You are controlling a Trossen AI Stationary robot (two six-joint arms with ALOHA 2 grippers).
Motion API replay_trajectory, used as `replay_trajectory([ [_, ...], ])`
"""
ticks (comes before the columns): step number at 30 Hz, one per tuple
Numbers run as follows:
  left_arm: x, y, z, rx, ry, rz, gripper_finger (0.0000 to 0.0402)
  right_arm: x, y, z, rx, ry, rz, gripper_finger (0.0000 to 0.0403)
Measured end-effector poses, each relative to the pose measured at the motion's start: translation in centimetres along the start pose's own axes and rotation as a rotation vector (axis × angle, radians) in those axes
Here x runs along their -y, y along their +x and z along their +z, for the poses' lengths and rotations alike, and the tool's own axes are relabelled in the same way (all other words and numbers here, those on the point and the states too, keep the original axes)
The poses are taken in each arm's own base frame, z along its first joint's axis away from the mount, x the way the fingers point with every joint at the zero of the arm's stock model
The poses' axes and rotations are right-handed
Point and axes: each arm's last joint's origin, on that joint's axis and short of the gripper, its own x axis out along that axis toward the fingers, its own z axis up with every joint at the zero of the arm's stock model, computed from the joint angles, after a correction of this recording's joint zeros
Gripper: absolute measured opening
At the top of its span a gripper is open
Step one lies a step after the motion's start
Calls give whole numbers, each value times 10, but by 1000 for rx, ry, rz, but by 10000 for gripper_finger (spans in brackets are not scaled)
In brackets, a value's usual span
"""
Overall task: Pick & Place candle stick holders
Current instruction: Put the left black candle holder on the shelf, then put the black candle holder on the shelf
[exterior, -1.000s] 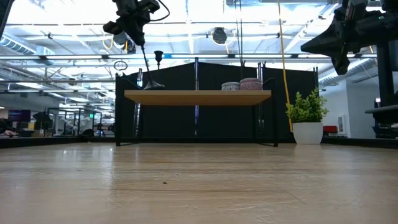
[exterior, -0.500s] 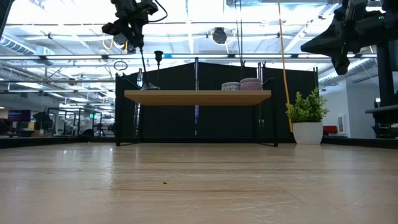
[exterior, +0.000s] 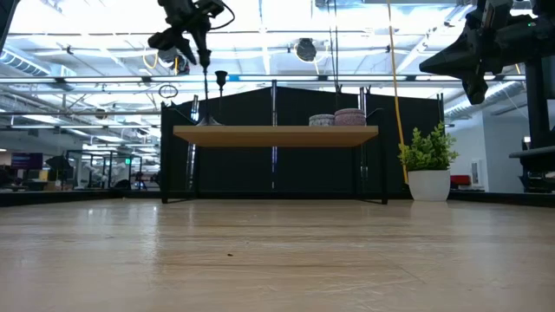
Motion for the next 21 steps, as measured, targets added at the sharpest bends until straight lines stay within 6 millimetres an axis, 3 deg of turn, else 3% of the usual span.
replay_trajectory([
  [11,-2,-27,-4,96,-6,-127,148,0,0,0,0,0,0,2],
  [21,5,-80,-34,301,104,-227,147,0,0,0,0,42,0,2],
])
